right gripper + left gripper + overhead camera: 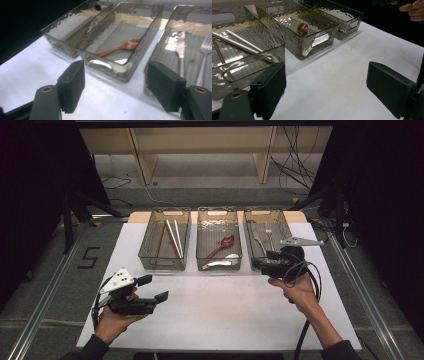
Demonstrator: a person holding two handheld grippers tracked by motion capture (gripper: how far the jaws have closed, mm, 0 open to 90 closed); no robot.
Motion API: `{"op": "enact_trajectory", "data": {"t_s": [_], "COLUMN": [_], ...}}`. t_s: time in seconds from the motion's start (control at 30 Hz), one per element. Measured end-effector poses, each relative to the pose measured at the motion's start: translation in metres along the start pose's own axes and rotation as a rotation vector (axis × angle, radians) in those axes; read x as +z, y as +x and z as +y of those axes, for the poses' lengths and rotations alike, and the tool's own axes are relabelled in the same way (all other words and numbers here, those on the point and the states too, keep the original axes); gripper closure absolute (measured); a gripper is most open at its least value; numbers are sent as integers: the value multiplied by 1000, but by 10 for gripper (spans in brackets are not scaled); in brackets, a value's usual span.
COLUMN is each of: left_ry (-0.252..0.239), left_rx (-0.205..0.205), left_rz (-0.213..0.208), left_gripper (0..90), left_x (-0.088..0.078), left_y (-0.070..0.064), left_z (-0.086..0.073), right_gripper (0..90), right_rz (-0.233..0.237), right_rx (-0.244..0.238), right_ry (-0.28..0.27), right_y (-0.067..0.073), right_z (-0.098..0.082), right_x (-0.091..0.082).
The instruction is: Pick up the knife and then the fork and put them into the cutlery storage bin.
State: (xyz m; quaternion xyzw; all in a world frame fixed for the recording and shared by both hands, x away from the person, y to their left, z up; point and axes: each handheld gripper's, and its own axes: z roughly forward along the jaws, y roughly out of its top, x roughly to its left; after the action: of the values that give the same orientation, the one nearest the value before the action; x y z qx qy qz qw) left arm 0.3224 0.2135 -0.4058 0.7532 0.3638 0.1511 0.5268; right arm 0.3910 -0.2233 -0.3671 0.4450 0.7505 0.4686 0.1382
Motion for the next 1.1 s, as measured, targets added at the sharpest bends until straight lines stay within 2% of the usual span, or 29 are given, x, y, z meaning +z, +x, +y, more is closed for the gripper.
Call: {"op": "enact_trajectory", "data": {"t_s": [0.17,0.3,0.67,1.1], "left_ry": [5,8,10,12], "left_rx": [3,1,2,0], "left_rz": [-4,-7,-12,-20], "left_gripper": [157,157,157,157], "left_x": [0,1,0,-1], "left_y": [0,-1,-2,-3], "left_z": [0,0,0,-1], "right_gripper": [322,286,274,224], "right_rz": [6,-4,11,9], "right_rx": [-8,-25,-30,-81], "right_ry": [-20,-29,-54,-88], "right_y": [5,9,19,30], "right_z": [-11,-20,-45,-66], "right_x": [-7,-11,-25,-34]}}
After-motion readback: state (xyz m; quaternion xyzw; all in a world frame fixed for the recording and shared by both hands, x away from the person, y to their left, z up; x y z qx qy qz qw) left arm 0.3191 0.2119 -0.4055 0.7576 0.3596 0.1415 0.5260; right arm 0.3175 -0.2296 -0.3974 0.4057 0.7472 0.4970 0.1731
